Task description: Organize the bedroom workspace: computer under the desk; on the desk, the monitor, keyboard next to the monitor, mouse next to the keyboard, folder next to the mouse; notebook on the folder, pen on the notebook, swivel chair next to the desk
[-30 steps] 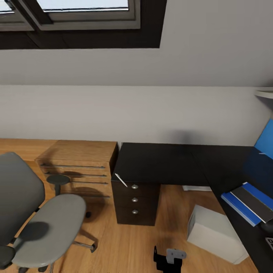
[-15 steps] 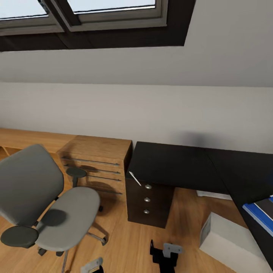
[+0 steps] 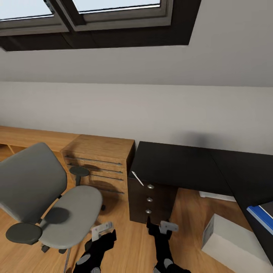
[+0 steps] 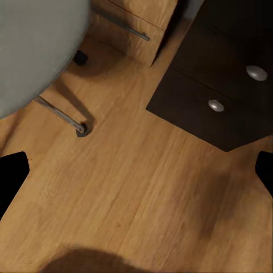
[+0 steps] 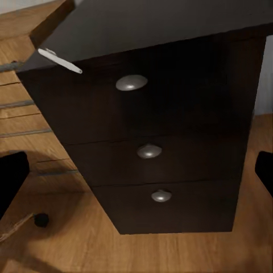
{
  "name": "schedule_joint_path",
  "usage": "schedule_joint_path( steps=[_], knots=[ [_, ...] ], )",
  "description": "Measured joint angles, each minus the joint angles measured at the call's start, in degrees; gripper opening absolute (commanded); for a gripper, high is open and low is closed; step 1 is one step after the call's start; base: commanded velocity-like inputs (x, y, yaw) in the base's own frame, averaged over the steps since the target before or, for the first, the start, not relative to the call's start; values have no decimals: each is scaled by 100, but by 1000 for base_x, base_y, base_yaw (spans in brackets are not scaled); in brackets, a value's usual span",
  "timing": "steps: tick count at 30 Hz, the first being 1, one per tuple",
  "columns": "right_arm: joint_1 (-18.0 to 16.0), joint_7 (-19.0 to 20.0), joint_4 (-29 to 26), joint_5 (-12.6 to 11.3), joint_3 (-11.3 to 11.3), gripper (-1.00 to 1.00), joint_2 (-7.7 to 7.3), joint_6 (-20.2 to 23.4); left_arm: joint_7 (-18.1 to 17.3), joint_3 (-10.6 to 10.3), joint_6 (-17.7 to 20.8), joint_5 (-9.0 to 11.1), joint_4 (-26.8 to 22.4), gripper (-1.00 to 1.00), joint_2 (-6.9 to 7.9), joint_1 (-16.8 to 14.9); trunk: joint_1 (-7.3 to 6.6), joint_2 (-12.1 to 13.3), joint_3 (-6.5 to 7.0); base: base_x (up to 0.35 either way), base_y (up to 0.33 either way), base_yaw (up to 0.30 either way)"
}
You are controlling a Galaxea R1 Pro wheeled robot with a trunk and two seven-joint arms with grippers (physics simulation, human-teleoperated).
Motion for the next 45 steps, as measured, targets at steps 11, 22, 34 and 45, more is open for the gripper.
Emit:
schedule_joint_path(
  steps=[11,22,34,45],
  knots=[
    [-982,-39,-143,17,-153,100,-12,2293,16,967,534,38,-529,100,29,-6,0,0,0,0,0,0],
    [-1769,-18,-403,-7,-903,100,-33,4620,1,1552,1131,9,-601,100,36,-6,0,0,0,0,0,0],
    [-1941,-4,-382,-56,-985,100,-346,5050,16,1547,1178,7,-523,100,156,2,0,0,0,0,0,0],
    [-1939,-41,-432,10,-946,100,-363,4986,27,1288,1153,-5,-162,100,156,3,-2,0,0,52,0,0]
  ],
)
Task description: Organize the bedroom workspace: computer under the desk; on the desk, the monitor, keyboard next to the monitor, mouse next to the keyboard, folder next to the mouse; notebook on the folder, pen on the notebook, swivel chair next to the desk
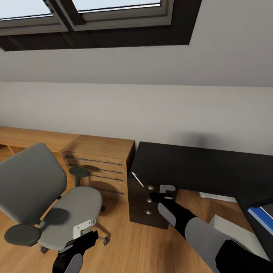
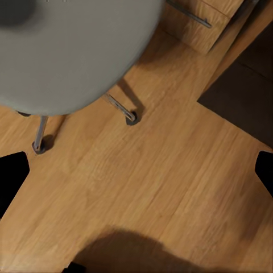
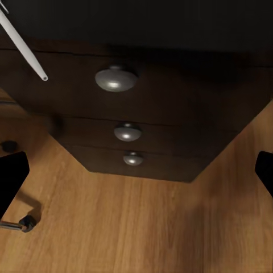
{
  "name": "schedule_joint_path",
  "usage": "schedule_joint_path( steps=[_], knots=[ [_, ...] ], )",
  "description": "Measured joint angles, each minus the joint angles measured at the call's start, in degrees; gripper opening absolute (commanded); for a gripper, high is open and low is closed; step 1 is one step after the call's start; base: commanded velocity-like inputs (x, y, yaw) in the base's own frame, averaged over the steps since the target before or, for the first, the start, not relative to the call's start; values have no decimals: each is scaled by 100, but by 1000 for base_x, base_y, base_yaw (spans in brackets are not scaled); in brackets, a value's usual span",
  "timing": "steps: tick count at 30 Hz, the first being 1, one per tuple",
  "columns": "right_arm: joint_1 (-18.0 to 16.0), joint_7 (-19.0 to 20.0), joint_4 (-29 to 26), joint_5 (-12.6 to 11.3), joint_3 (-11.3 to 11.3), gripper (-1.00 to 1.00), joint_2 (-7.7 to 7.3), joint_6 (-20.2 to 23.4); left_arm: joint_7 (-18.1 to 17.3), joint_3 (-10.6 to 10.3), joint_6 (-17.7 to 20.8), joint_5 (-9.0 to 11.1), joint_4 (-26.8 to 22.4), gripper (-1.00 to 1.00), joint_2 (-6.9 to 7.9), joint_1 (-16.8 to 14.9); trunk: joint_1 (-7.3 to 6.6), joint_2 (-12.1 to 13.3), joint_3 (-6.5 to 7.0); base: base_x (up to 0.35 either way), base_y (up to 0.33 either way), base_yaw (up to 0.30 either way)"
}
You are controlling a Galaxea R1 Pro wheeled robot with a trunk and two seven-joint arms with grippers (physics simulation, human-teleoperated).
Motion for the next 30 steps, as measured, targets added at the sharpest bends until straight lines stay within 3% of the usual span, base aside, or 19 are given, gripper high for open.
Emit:
schedule_joint_path(
  steps=[8,16,21,25,30],
  knots=[
    [0,-20,-98,76,17,100,-19,1,-8,-53,-8,-10,26,100,0,0,-2,0,0,284,0,21],
    [-1,-23,-122,92,50,100,-8,-12,-1,-102,-35,-12,3,100,0,1,0,0,0,205,0,230],
    [0,-7,-119,96,164,100,1,-13,27,-136,-83,-11,-10,100,-3,1,1,1,-1,37,0,260],
    [0,6,-124,99,321,100,6,-13,33,-309,-272,-7,-12,100,2,1,1,1,-6,10,0,263],
    [0,15,-126,117,466,100,0,-12,26,-380,-394,0,-10,100,6,1,1,1,-21,3,0,262]
  ],
)
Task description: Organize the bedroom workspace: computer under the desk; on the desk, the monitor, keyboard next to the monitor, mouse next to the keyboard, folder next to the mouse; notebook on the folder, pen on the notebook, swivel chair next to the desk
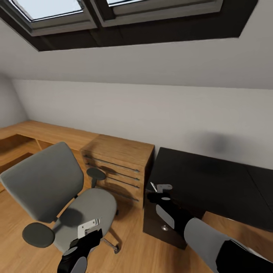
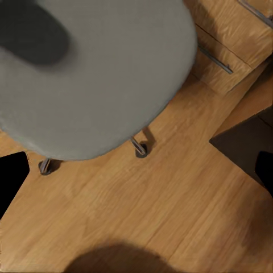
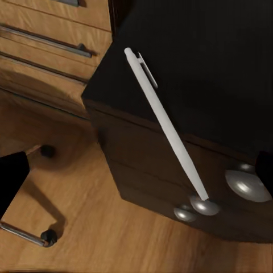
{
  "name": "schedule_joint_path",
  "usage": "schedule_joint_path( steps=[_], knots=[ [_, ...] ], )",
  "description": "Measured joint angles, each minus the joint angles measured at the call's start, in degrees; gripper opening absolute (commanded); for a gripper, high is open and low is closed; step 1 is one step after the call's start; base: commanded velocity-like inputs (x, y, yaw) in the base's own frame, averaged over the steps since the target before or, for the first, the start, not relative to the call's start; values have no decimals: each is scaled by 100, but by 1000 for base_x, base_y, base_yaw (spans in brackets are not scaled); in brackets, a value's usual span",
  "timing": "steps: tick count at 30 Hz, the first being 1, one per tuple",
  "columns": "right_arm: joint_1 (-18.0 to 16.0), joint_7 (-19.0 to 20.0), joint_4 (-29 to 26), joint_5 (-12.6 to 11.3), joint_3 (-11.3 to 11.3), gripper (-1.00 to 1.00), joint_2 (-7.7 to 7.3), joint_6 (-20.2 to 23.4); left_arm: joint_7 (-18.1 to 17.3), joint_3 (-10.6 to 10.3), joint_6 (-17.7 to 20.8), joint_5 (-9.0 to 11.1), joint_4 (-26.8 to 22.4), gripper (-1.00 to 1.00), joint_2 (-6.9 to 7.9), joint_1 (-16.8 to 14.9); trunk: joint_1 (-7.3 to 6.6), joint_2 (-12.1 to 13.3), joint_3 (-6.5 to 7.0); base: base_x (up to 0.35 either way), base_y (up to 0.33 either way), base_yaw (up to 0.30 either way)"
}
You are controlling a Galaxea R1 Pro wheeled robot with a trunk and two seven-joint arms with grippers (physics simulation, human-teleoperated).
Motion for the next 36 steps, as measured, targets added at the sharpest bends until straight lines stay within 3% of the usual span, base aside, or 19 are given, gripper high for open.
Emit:
schedule_joint_path(
  steps=[10,13,23,36],
  knots=[
    [1,-3,8,20,52,100,-45,-1,-4,-132,-42,4,28,100,-1,0,-2,-1,-35,63,0,171],
    [1,6,17,45,86,100,-175,-1,-2,-217,-42,1,43,100,2,-1,-1,0,-37,83,0,20],
    [1,28,28,177,120,100,-358,-2,-3,-240,-44,3,46,100,3,-1,-1,-1,-38,141,0,2],
    [-1,271,132,299,119,100,-515,-59,-11,-324,-51,3,46,100,3,-1,-2,-1,-38,107,0,0]
  ],
)
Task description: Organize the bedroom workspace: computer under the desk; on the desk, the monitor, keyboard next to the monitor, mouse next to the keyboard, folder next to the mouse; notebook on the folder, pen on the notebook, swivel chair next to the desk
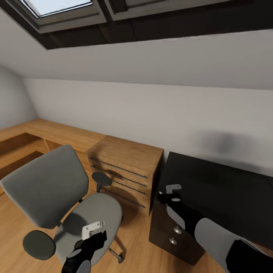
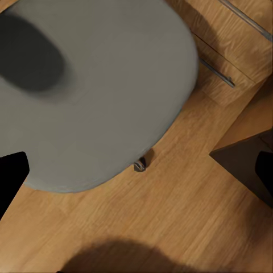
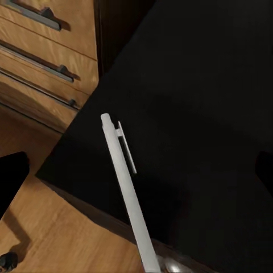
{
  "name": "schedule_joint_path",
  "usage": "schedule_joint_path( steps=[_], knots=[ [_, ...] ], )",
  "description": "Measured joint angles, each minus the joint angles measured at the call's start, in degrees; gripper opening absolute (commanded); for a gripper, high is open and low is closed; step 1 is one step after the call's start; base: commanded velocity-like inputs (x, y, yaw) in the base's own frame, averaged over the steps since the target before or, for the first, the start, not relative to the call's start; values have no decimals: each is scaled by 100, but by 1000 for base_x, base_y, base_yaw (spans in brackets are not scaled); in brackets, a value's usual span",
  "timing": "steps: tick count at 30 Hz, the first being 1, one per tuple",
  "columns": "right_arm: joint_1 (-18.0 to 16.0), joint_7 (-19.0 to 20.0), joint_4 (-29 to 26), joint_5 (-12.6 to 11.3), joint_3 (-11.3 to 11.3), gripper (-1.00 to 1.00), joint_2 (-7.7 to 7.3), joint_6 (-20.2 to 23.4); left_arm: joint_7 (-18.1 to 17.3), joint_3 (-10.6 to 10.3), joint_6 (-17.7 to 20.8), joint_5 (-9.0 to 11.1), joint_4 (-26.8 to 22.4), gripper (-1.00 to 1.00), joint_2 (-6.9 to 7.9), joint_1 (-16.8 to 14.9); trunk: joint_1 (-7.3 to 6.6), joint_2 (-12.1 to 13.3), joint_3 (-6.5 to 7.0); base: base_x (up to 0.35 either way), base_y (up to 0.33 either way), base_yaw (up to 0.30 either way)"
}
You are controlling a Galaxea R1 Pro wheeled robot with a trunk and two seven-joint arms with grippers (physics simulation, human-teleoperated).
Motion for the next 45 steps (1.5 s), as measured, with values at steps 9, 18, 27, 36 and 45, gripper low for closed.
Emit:
schedule_joint_path(
  steps=[9,18,27,36,45],
  knots=[
    [-1,528,324,74,-18,100,-62,-79,0,-39,7,9,0,100,0,0,2,1,0,64,0,0],
    [-5,928,647,95,-24,100,-70,-75,0,-73,1,2,-5,100,0,0,0,0,0,153,0,0],
    [-19,941,883,89,-39,100,-60,-7,-8,-113,1,0,-18,100,0,0,2,0,0,79,0,0],
    [-23,933,922,92,-42,100,-45,349,-16,-115,0,-1,-38,100,4,0,2,0,0,5,0,0],
    [-24,940,884,100,-35,100,-10,465,-18,-134,0,0,-68,100,-5,0,2,0,0,0,0,0]
  ],
)
